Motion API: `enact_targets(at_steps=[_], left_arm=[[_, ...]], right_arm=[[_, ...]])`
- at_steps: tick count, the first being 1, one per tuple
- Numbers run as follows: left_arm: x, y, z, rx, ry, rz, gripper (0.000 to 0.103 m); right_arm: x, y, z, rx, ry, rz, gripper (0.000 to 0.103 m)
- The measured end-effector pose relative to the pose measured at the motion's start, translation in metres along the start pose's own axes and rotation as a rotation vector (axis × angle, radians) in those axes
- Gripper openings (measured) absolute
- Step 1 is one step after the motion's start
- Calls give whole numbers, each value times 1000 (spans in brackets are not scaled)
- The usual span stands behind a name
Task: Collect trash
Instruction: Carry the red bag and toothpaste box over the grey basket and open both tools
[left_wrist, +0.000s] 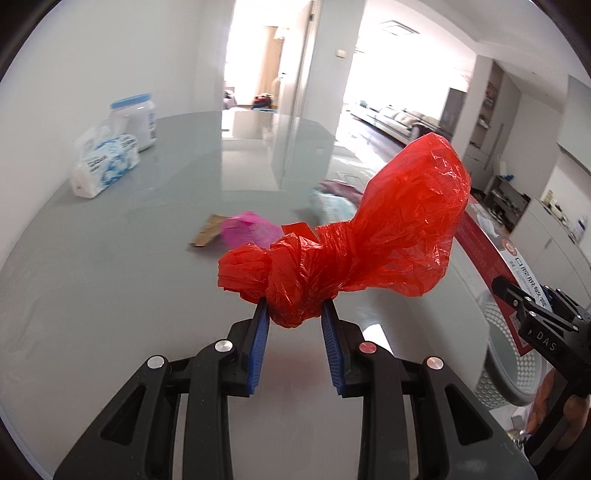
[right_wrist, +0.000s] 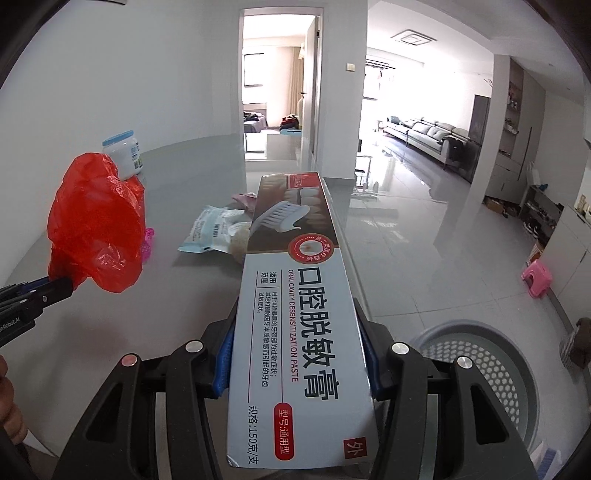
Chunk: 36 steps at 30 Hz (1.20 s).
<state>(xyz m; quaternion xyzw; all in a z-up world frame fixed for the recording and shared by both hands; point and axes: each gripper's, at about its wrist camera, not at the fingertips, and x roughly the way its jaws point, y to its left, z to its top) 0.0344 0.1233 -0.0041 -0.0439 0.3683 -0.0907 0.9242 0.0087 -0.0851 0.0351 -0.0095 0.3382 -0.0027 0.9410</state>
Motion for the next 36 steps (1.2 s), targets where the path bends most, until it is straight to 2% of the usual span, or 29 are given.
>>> enact_targets(at_steps=[13, 19, 26, 36], left_arm=[[29, -146, -12, 208, 64, -220, 29], [49, -215, -20, 305, 121, -297, 29], [68, -274, -32, 375, 167, -325, 29], [103, -310, -47, 411, 268, -307, 29]], right_arm=[[-62, -130, -69, 212, 32, -217, 52], [-79, -171, -103, 290, 60, -266, 52], [-81, -194, -122, 340, 104, -267, 52], [-60, -220, -133, 408, 170, -259, 52]])
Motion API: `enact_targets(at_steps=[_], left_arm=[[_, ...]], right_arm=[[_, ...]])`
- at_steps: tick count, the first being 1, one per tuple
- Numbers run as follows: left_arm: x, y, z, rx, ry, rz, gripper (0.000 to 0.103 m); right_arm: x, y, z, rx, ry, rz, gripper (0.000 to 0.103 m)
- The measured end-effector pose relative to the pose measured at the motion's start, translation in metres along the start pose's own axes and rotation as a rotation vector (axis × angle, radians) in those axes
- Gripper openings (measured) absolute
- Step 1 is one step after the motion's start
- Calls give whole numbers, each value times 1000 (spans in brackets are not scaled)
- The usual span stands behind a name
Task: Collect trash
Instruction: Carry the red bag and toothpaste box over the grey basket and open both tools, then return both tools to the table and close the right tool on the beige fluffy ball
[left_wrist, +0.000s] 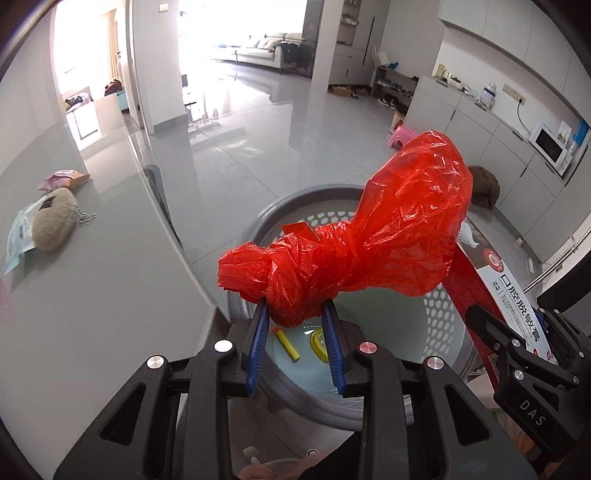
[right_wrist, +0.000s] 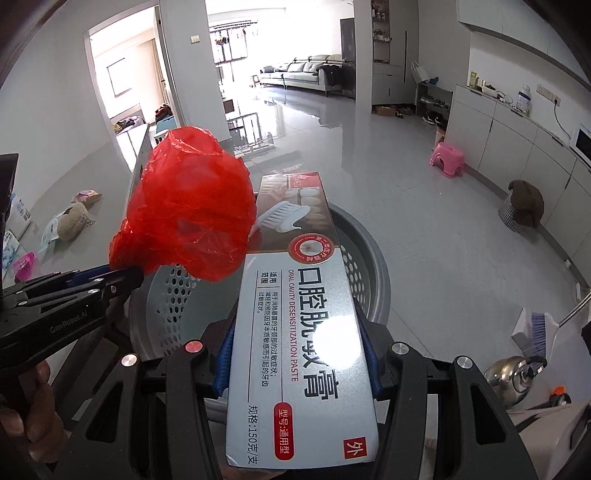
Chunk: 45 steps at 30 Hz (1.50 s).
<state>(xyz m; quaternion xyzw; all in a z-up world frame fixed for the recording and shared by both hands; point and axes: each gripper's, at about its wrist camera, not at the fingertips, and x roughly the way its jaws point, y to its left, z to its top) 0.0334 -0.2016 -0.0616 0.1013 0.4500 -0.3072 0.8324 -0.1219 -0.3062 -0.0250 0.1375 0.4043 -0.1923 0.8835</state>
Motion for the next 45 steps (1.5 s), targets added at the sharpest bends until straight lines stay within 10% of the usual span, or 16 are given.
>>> enact_targets(at_steps=[8, 14, 45], left_arm=[[12, -13, 4, 29, 15, 5, 31], [10, -7, 2, 1, 16, -1, 63], [-33, 1, -8, -24, -104, 62, 76]], right_arm=[[6, -4, -2, 19, 33, -3, 52], [0, 1, 0, 23, 6, -6, 67], [-14, 12, -6, 31, -55, 45, 74]])
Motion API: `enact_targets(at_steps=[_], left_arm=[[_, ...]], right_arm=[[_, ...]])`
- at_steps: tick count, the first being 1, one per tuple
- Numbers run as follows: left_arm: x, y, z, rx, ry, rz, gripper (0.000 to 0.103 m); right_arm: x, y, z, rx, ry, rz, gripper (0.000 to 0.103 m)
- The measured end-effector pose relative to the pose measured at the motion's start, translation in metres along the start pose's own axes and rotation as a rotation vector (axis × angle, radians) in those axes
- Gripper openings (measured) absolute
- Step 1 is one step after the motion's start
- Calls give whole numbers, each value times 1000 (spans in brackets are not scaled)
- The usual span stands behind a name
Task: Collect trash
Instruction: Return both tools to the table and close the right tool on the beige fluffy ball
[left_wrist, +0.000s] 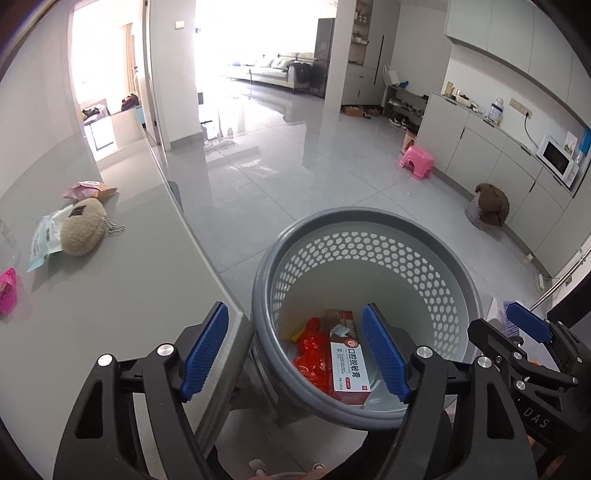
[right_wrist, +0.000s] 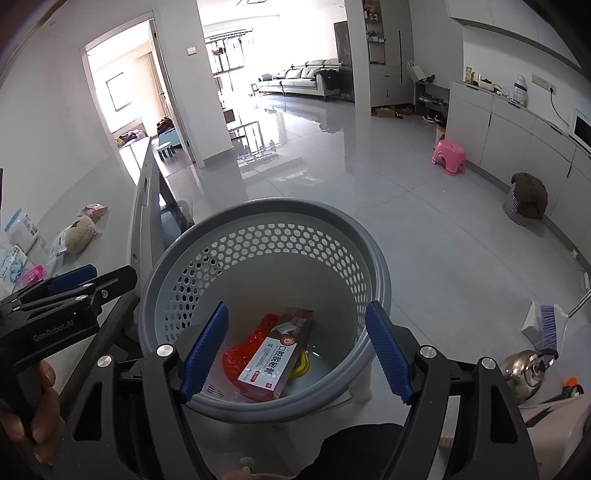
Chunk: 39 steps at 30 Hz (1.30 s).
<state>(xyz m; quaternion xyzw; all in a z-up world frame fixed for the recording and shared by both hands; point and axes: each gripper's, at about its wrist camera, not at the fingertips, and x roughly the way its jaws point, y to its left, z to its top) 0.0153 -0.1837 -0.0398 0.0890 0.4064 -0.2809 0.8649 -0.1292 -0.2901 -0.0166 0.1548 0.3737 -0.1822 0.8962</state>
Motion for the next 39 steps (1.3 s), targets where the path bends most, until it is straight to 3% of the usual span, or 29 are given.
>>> enact_targets(at_steps=[8, 20, 29, 39], left_arm=[[-33, 26, 0, -51, -111, 54, 88], [-81, 119, -11, -196, -213, 209, 97], [-98, 211, -24, -308, -227, 387, 97], [-105, 301, -44, -407, -211, 533, 97]], right_arm=[[-10, 23, 1, -13, -66, 62, 81], [5, 102, 12, -72, -70, 236, 85], [26, 187, 26, -169, -81, 344, 85], [60, 258, 49, -250, -36, 359, 85]])
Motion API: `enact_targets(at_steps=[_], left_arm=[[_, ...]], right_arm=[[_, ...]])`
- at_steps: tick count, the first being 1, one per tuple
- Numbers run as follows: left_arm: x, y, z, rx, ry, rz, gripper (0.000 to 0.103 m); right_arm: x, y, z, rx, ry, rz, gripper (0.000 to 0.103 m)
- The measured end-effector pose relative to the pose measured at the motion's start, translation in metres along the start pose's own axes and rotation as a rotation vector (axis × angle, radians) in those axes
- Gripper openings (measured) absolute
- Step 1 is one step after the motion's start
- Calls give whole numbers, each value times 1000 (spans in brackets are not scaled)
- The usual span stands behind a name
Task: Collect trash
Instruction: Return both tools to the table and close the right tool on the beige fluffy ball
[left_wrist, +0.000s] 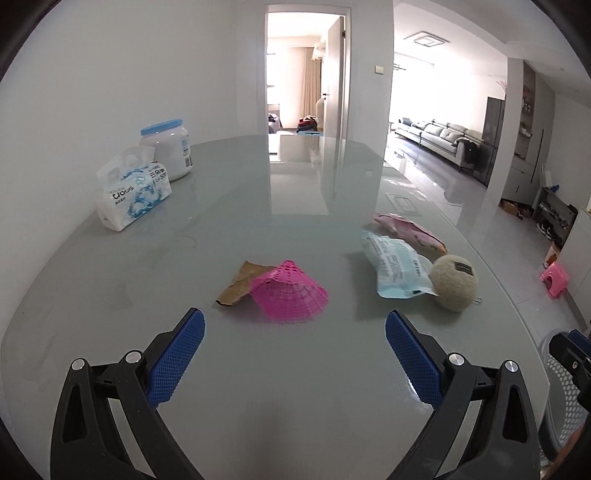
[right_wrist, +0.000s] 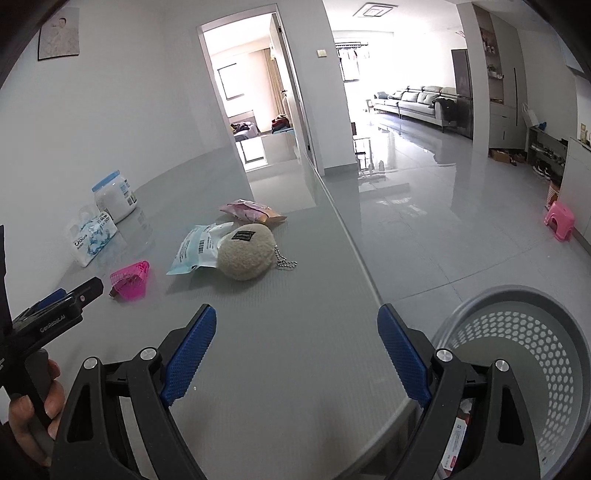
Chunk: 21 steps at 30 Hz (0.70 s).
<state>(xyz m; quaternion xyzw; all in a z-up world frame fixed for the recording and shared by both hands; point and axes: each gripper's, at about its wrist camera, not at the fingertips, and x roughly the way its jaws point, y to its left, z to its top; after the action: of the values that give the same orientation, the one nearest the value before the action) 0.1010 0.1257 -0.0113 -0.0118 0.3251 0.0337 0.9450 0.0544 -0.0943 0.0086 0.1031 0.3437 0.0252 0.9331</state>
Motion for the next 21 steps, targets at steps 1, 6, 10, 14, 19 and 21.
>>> enact_targets(at_steps=[1, 6, 10, 14, 19, 21], left_arm=[[3, 4, 2, -2, -2, 8, 97], [18, 18, 13, -10, -7, 27, 97], [26, 22, 15, -15, 4, 29, 97], [33, 27, 15, -10, 12, 34, 97], [38, 30, 12, -19, 24, 27, 97], [39, 31, 11, -23, 29, 24, 97]], right_arm=[[6, 3, 5, -5, 7, -1, 85], [31, 22, 21, -50, 25, -13, 85], [53, 40, 34, -79, 43, -21, 85], [76, 51, 45, -99, 75, -49, 85], [104, 58, 50, -110, 126, -74, 85], [111, 57, 51, -104, 140, -75, 85]])
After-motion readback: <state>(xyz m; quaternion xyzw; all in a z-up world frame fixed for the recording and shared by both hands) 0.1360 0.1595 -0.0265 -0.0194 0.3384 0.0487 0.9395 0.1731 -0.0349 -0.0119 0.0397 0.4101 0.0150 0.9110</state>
